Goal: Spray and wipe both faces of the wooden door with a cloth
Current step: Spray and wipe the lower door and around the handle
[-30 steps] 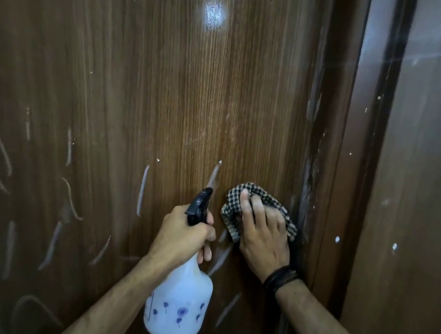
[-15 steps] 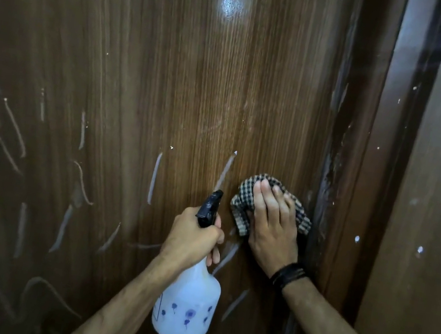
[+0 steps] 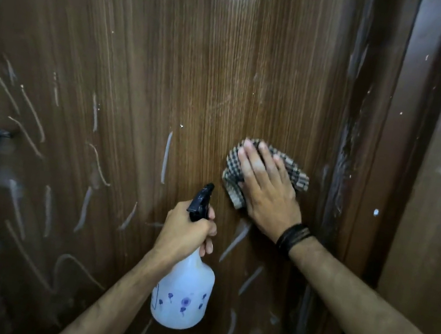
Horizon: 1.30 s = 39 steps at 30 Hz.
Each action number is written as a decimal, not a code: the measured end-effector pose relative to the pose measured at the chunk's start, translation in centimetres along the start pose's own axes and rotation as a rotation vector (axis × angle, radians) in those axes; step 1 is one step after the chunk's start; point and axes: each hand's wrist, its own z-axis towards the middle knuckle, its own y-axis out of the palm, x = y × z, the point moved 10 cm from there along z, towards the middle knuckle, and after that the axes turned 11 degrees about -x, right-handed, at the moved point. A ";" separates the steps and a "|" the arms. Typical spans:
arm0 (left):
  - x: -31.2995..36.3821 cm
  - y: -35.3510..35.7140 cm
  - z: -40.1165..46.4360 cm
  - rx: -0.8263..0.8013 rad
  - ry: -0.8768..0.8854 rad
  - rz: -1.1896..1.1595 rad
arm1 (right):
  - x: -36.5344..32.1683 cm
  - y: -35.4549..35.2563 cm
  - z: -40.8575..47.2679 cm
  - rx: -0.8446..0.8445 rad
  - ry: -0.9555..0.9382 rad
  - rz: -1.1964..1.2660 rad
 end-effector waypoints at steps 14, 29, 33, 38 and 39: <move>-1.6 0.7 -0.9 -0.021 0.002 -0.063 | -2.4 -1.0 4.1 -0.038 -0.037 0.020; -11.7 4.3 -1.9 -0.129 -0.054 0.024 | 2.6 2.3 -8.6 0.002 0.332 0.197; -12.5 5.7 -2.3 -0.211 -0.028 0.025 | 1.1 3.9 -11.0 -0.020 0.359 0.167; -14.0 6.8 -2.0 -0.223 -0.014 0.069 | 1.0 3.3 -8.6 0.052 0.370 0.114; -14.6 6.7 -2.0 -0.213 -0.014 0.070 | 0.5 4.1 -9.5 0.031 0.356 0.111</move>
